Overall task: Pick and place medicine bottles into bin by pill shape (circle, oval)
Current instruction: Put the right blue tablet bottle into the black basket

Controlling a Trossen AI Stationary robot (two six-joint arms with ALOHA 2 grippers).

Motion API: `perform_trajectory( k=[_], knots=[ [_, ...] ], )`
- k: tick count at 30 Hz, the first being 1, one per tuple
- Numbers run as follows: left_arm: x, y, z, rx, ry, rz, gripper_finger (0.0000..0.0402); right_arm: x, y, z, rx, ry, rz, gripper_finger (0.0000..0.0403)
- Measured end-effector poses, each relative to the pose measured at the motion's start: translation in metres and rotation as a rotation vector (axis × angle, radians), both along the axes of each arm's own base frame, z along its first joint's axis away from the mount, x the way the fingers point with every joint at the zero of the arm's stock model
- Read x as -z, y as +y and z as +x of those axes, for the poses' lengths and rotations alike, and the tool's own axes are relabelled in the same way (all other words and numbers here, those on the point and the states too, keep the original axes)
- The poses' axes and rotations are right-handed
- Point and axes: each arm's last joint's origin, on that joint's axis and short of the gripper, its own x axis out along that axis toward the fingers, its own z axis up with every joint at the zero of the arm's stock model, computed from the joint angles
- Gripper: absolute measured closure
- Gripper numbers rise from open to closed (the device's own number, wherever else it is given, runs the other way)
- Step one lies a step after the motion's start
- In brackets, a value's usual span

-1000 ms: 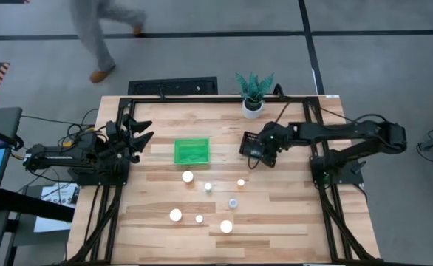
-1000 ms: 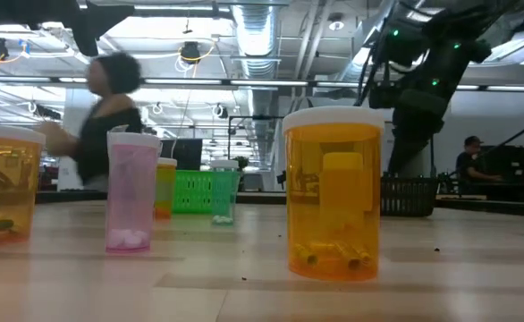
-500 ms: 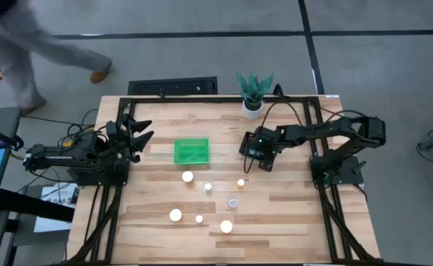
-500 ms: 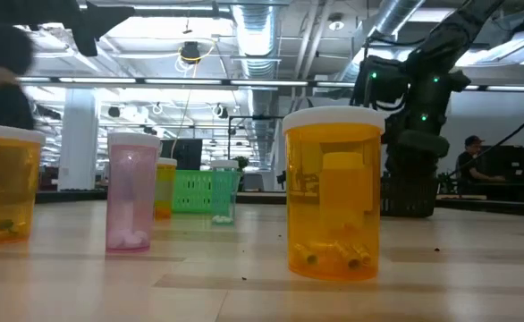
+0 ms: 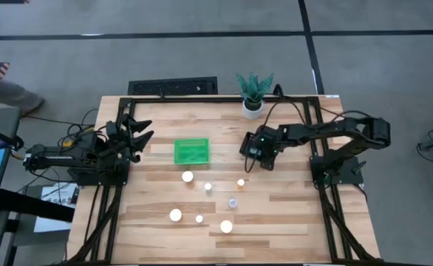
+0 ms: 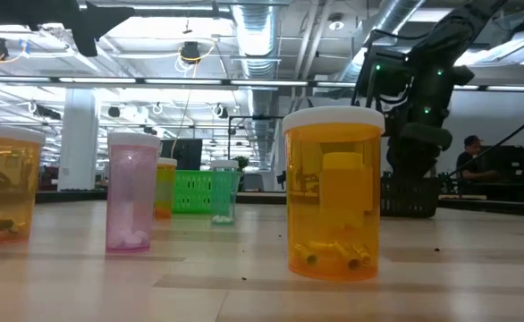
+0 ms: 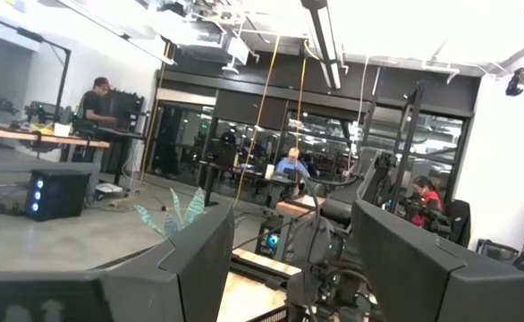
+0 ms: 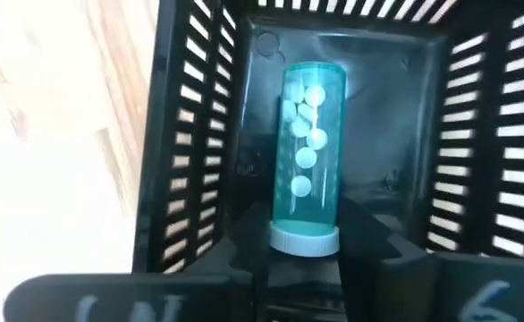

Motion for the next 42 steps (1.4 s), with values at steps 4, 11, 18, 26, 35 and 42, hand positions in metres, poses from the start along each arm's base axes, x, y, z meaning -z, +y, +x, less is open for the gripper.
perform_trajectory(
  k=[4, 11, 18, 26, 35, 42],
  knots=[
    [0.000, 0.000, 0.000, 0.000, 0.000, 0.000, 0.0182, -0.008, 0.001, -0.005, 0.009, 0.003, -0.024, 0.0290],
    [0.000, 0.000, 0.000, -0.003, -0.001, -0.001, 0.0182, -0.054, 0.014, -0.009, -0.064, 0.094, -0.071, 0.0289],
    [0.000, 0.000, 0.000, -0.004, -0.001, -0.002, 0.0182, -0.117, 0.051, -0.004, -0.137, 0.206, -0.130, 0.0287],
    [0.000, 0.000, 0.000, -0.003, -0.002, -0.012, 0.0182, -0.129, 0.100, 0.008, -0.135, 0.552, -0.126, 0.0285],
    [0.002, 0.000, 0.001, -0.003, 0.017, -0.012, 0.0182, -0.056, 0.163, 0.038, -0.410, 0.873, -0.213, 0.0285],
    [0.002, 0.000, 0.001, -0.003, 0.018, -0.012, 0.0182, -0.002, 0.201, 0.038, -0.673, 1.085, -0.278, 0.0285]
  ],
)
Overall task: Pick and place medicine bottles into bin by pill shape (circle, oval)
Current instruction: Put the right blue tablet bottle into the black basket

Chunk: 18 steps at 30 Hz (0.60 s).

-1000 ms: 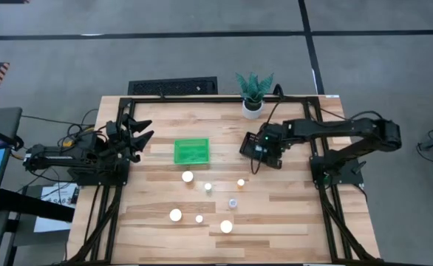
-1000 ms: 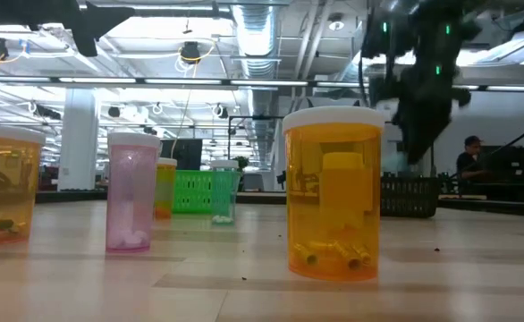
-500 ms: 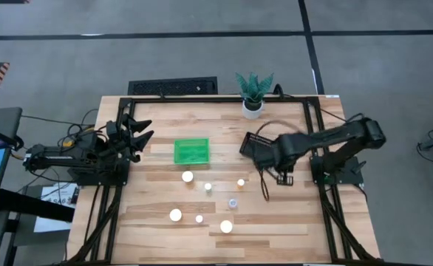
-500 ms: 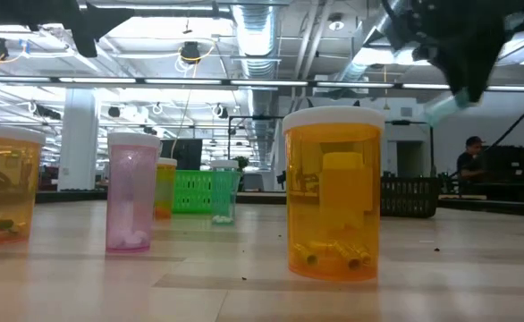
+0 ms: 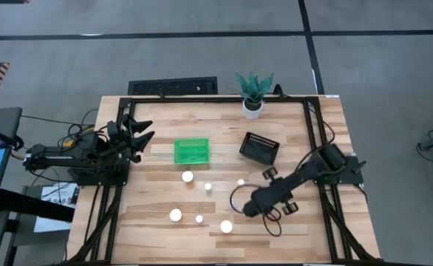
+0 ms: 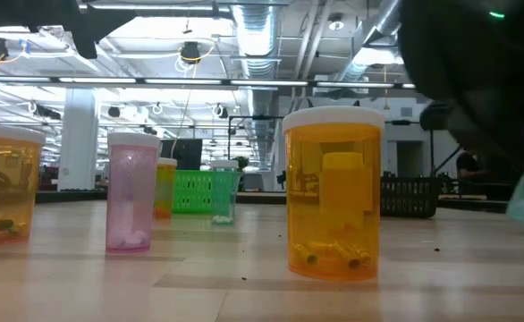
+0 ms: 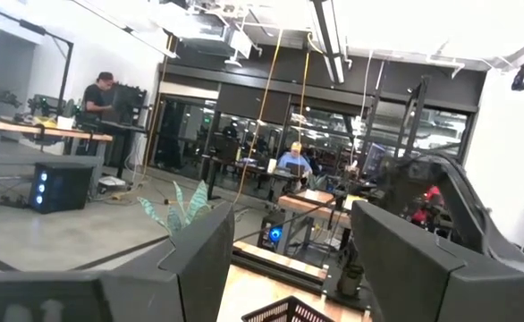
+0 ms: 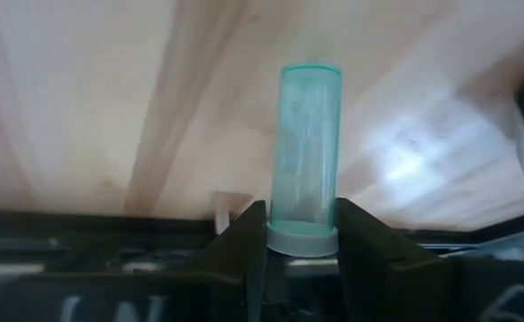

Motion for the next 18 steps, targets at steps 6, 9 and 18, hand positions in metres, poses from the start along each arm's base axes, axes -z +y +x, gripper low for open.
perform_trajectory(
  k=[6, 9, 18],
  knots=[
    [0.0000, 0.0000, 0.0000, 0.000, 0.000, 0.000, 0.0182, 0.0118, 0.0104, -0.0029, -0.090, 0.046, -0.019, 0.0284],
    [0.0000, 0.0000, 0.0000, -0.001, 0.001, 0.000, 0.0182, 0.0125, 0.0096, -0.0026, -0.127, 0.046, -0.031, 0.0284],
    [0.0001, 0.0003, -0.0001, -0.011, 0.001, -0.003, 0.0182, 0.0122, 0.0082, -0.0015, -0.251, 0.083, -0.008, 0.0284]
  ],
)
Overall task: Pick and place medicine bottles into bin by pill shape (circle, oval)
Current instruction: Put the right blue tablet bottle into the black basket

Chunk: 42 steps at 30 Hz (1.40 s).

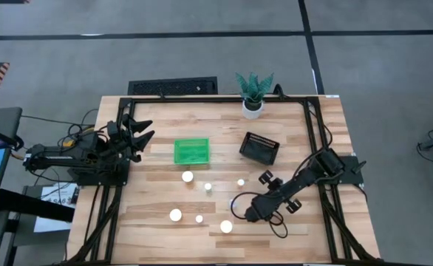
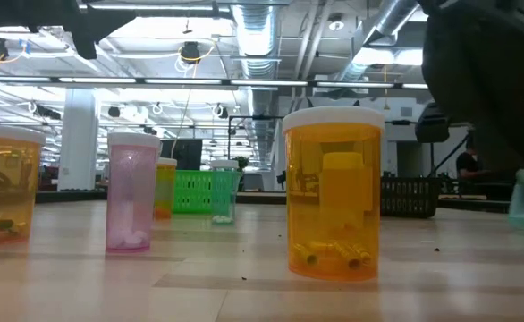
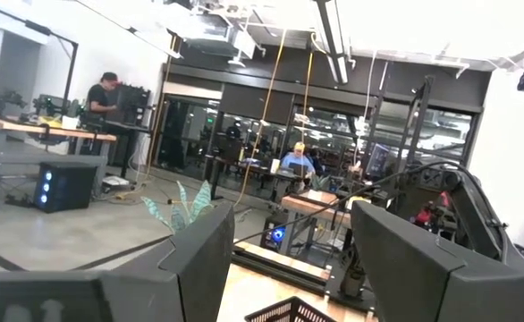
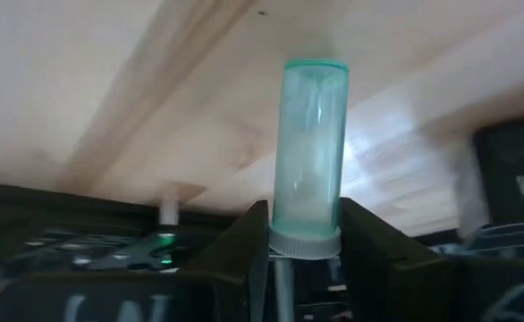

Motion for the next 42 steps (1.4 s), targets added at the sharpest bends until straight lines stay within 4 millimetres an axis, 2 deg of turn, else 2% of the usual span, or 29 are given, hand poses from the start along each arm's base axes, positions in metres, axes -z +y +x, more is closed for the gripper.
perform_trajectory(
  k=[10, 17, 23, 26, 33, 42],
  knots=[
    [0.000, 0.000, 0.000, -0.003, 0.004, 0.009, 0.0182, -0.022, -0.012, -0.008, -0.159, -0.038, -0.021, 0.0284],
    [0.000, 0.000, 0.000, -0.005, 0.004, 0.008, 0.0182, -0.027, -0.021, -0.021, -0.466, 0.065, -0.070, 0.0284],
    [0.000, 0.000, 0.000, -0.006, 0.004, 0.008, 0.0182, -0.024, -0.021, -0.028, -0.835, 0.113, -0.369, 0.0284],
    [0.000, 0.000, 0.000, -0.006, 0.003, 0.007, 0.0182, -0.019, -0.019, -0.027, -0.862, 0.134, -0.388, 0.0284],
    [0.000, 0.000, 0.000, -0.003, -0.001, -0.001, 0.0182, -0.010, -0.013, -0.025, -0.850, 0.043, -0.401, 0.0284],
    [0.002, 0.000, 0.001, -0.003, 0.025, -0.002, 0.0182, 0.001, -0.006, -0.015, -0.960, 0.061, -0.296, 0.0284]
  ],
)
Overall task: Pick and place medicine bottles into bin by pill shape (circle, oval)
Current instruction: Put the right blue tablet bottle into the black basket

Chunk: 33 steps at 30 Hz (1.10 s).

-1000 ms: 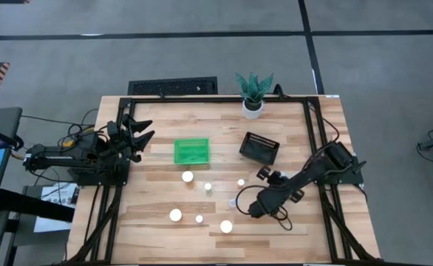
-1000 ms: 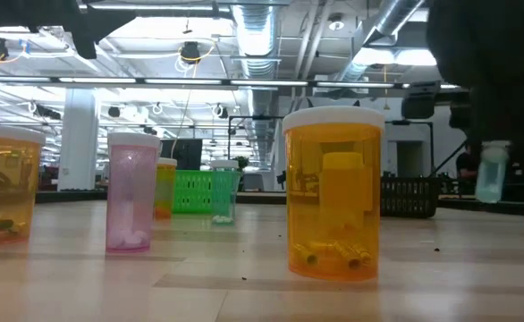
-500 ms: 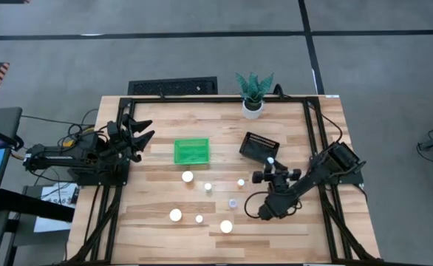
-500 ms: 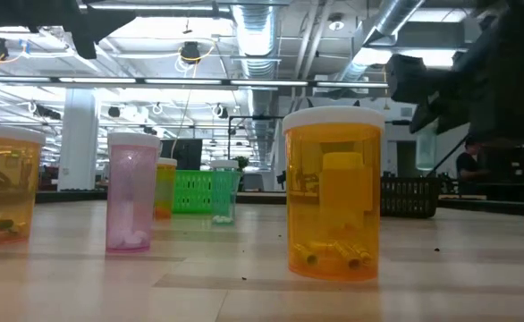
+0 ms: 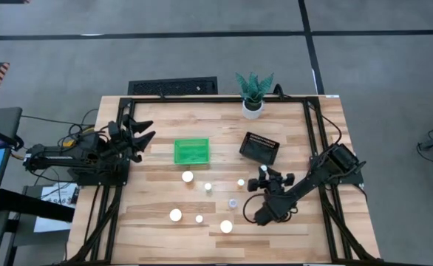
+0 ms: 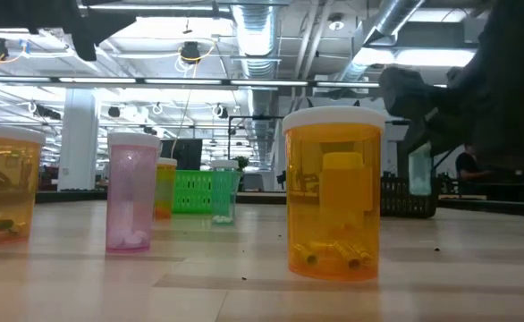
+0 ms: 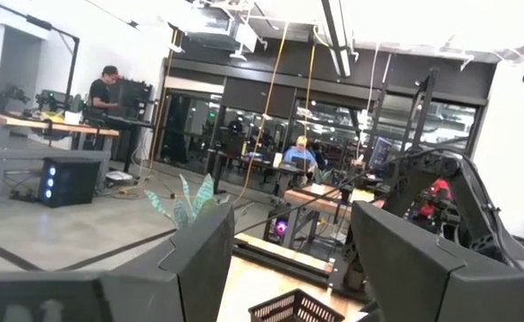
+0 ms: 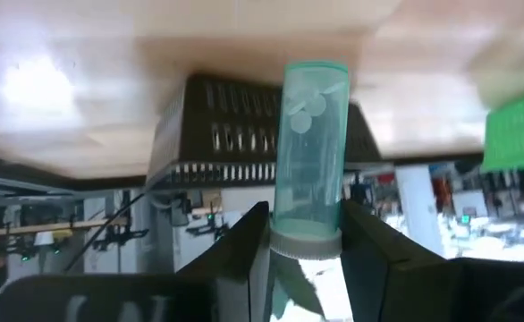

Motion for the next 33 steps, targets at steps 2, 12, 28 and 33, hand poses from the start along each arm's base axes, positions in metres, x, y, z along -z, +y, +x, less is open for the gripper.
perform_trajectory(
  k=[2, 12, 28, 33],
  knots=[
    [0.0006, 0.0000, 0.0002, 0.000, 0.007, 0.000, 0.0182, 0.0016, 0.0014, 0.0014, -0.012, 0.021, 0.021, 0.0284],
    [0.0010, 0.0000, 0.0003, 0.000, 0.011, 0.000, 0.0182, 0.0049, 0.0035, 0.0014, 0.019, 0.070, 0.107, 0.0280],
    [0.0010, 0.0000, 0.0003, 0.003, 0.007, -0.010, 0.0182, 0.0041, -0.0016, 0.0037, 0.101, -0.003, 0.129, 0.0175],
    [0.0010, 0.0000, 0.0003, 0.003, 0.007, -0.010, 0.0182, -0.0019, 0.0006, 0.0040, 0.143, -0.056, 0.130, 0.0171]
  ],
)
